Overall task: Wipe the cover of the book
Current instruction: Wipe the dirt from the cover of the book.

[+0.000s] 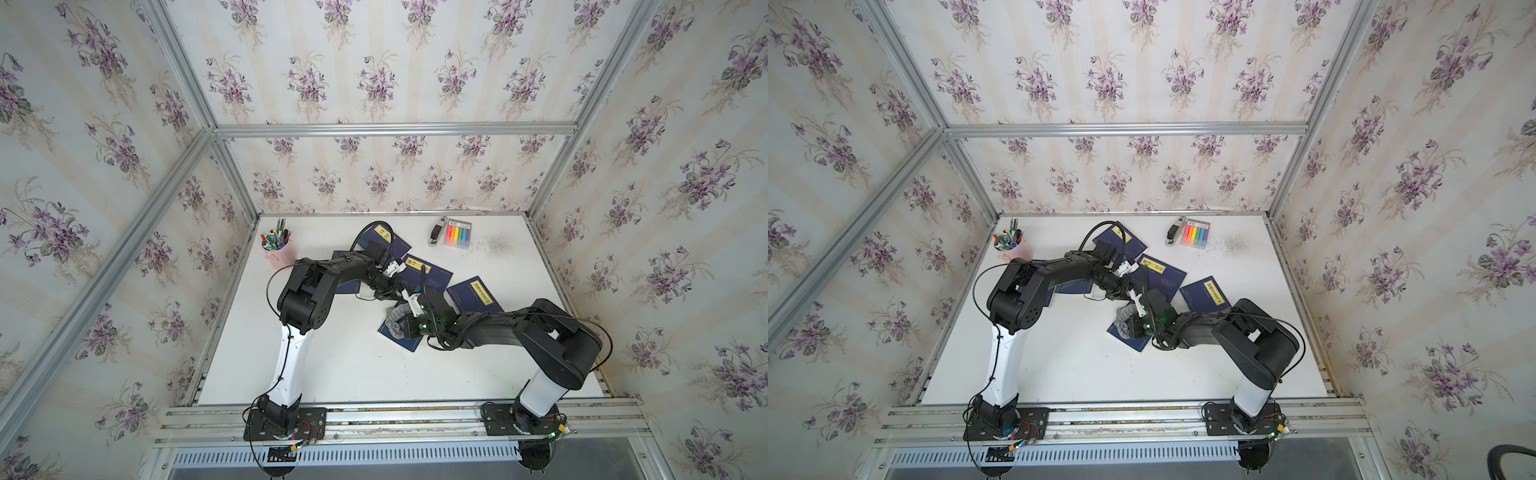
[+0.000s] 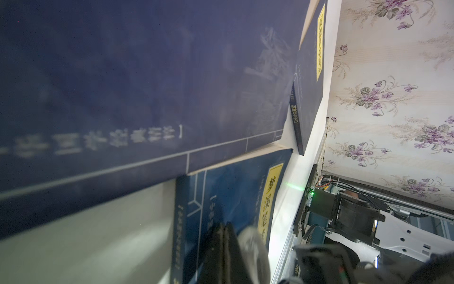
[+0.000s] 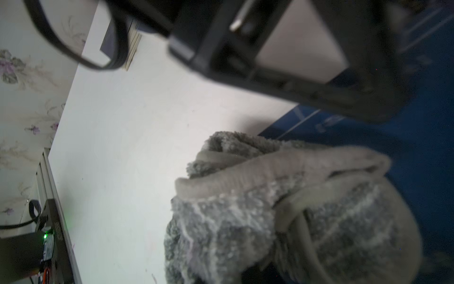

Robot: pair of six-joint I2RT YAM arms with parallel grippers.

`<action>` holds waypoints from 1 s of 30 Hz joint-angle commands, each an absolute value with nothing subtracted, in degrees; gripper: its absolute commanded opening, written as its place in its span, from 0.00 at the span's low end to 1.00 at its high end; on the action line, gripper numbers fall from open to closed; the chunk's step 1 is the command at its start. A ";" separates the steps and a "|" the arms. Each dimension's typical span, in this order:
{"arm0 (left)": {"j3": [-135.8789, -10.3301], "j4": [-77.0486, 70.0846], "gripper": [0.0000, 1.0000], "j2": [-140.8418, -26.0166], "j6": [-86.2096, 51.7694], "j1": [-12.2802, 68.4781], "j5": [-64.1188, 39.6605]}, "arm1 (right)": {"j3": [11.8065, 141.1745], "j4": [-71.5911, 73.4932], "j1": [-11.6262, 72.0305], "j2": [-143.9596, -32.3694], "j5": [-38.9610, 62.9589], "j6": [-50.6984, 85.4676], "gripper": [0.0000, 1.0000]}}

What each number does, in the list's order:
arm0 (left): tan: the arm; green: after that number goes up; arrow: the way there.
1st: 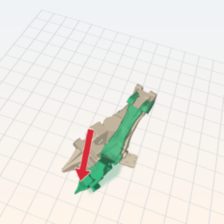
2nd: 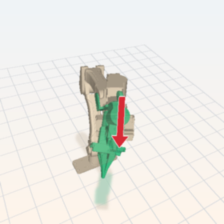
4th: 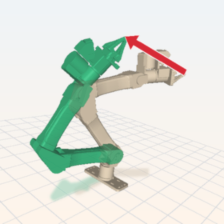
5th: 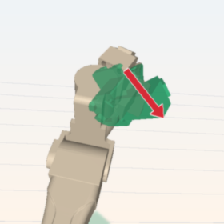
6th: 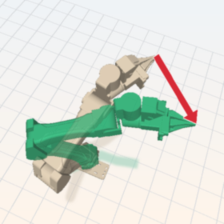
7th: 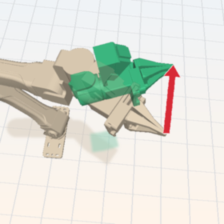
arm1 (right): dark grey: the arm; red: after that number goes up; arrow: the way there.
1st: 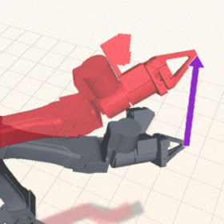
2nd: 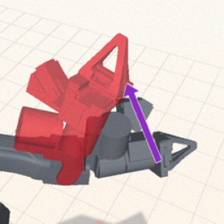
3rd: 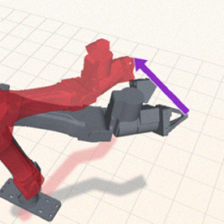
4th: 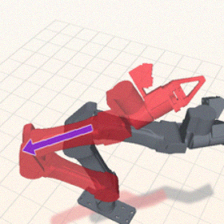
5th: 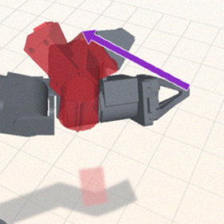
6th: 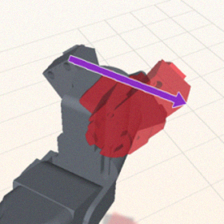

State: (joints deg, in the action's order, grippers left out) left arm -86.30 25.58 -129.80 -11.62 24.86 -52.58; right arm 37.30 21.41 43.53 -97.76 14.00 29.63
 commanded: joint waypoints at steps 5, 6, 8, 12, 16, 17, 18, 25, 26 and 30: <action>-85.47 30.85 0.00 -131.44 -10.72 24.77 -36.06 | 37.48 17.27 41.33 -99.11 14.31 29.19 0.00; -85.50 30.83 0.00 -131.49 -10.68 24.72 -36.04 | 37.94 16.72 42.46 -99.30 13.95 28.92 0.00; -85.52 30.76 0.00 -131.50 -10.72 24.77 -36.02 | 39.49 14.73 46.32 -100.09 12.58 28.08 0.00; -85.40 30.68 0.00 -131.42 -10.65 24.78 -36.21 | 41.46 15.83 52.66 -102.92 17.17 29.32 0.00; -85.33 30.61 0.00 -131.41 -10.57 24.66 -36.21 | 40.61 16.46 52.92 -102.05 15.77 30.24 0.00; -85.32 30.58 0.00 -131.44 -10.63 24.70 -36.19 | 40.13 16.31 51.70 -101.62 15.26 30.18 0.00; -85.32 30.58 0.00 -131.40 -10.72 24.70 -36.21 | 39.47 16.62 50.06 -101.02 15.53 30.48 0.00; -85.35 30.65 0.00 -131.40 -10.64 24.62 -36.21 | 33.28 18.26 36.56 -94.30 16.31 30.64 0.00; -85.38 30.67 0.00 -131.40 -10.64 24.70 -36.21 | 33.29 16.62 36.25 -93.01 15.14 29.70 0.00; -85.38 30.67 0.00 -131.40 -10.63 24.69 -36.18 | 33.51 10.64 36.11 -89.39 12.33 27.49 0.00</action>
